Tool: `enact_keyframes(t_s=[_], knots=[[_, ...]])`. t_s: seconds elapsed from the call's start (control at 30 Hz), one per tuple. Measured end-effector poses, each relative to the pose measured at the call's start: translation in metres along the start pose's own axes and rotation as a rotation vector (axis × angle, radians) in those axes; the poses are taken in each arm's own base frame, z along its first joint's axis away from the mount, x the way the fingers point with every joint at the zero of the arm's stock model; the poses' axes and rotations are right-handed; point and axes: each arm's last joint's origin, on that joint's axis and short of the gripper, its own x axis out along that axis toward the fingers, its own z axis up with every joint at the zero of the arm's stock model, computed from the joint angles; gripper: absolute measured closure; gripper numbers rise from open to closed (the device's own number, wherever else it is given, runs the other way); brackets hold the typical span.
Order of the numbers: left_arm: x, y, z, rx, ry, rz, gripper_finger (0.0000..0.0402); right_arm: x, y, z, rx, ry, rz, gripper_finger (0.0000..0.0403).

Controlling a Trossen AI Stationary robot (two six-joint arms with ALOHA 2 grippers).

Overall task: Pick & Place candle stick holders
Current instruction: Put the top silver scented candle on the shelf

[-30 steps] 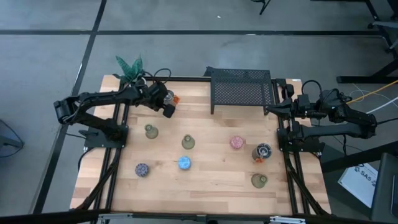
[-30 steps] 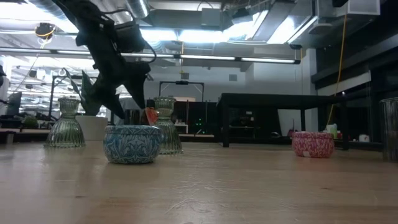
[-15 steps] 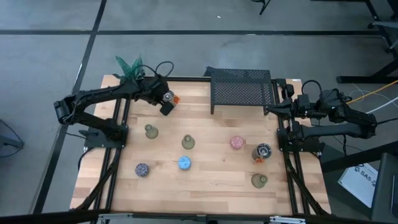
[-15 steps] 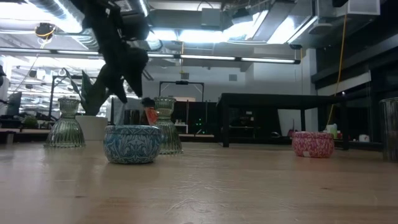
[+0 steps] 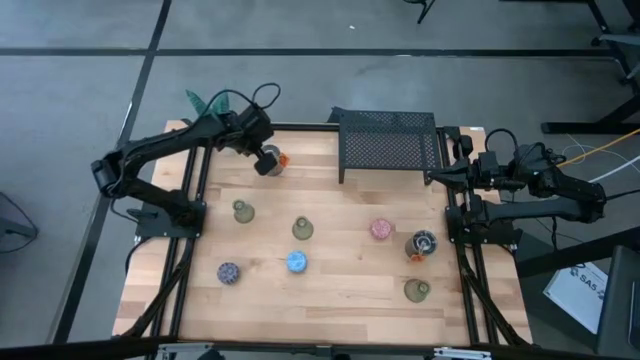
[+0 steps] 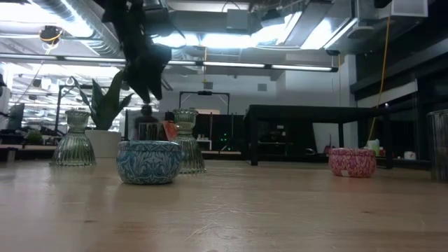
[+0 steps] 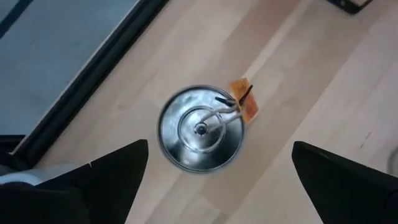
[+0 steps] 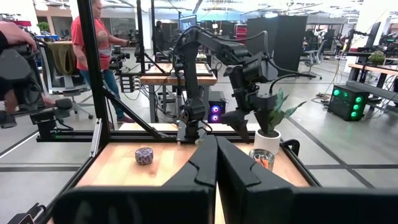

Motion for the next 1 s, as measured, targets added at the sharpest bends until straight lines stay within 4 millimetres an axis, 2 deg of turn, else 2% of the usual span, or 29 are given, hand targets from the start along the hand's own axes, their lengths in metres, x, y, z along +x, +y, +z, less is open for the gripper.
enact_keyframes(t_s=[0.23,0.4,0.57,0.73,1.0], knots=[[0.010,-0.001,-0.001,0.231,0.112,-0.085,0.0005,0.000,0.000,0.000,0.000,0.000,0.000,0.0396],[0.009,0.010,0.006,0.264,0.207,-0.076,0.0005,0.000,0.000,0.000,0.000,0.000,0.000,0.0395],[0.002,0.019,0.019,0.286,0.176,-0.039,0.0003,0.000,0.000,0.000,0.000,0.000,0.000,0.0396],[-0.004,0.021,0.027,0.353,0.144,-0.026,0.0002,0.000,0.000,0.000,0.000,0.000,0.000,0.0396],[-0.009,0.020,0.030,0.378,0.162,0.125,0.0002,0.000,0.000,0.000,0.000,0.000,0.000,0.0396]])
